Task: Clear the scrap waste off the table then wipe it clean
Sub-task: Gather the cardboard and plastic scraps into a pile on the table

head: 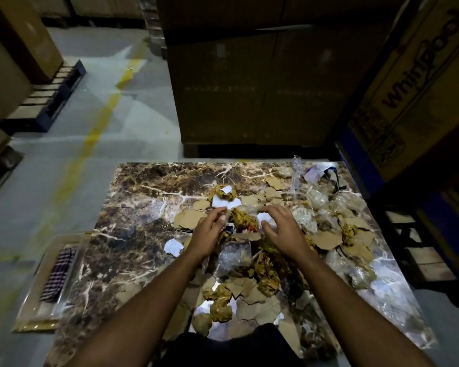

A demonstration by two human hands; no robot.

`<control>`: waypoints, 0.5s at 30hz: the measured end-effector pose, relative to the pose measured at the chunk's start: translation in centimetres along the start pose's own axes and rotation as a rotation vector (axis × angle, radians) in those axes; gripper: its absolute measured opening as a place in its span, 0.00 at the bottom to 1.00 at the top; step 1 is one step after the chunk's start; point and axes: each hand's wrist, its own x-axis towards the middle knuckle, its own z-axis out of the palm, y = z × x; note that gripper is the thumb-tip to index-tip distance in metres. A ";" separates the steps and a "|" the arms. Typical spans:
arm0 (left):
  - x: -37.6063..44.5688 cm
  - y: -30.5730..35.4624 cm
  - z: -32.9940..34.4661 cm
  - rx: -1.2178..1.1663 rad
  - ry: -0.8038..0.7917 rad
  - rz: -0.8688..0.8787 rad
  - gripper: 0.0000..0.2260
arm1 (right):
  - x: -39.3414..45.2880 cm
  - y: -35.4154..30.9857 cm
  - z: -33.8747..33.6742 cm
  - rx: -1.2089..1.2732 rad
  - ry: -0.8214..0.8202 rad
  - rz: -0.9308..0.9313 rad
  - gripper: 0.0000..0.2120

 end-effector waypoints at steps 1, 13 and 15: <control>-0.2 -0.2 -0.2 0.003 0.001 -0.002 0.20 | -0.4 -0.1 -0.1 -0.003 0.010 -0.009 0.17; -6.4 -2.9 -4.4 0.033 0.209 0.067 0.18 | -3.9 -6.4 3.9 0.016 -0.045 -0.289 0.19; -8.6 -4.7 -5.5 0.044 0.308 0.065 0.18 | -5.0 -8.1 5.8 0.020 -0.121 -0.378 0.19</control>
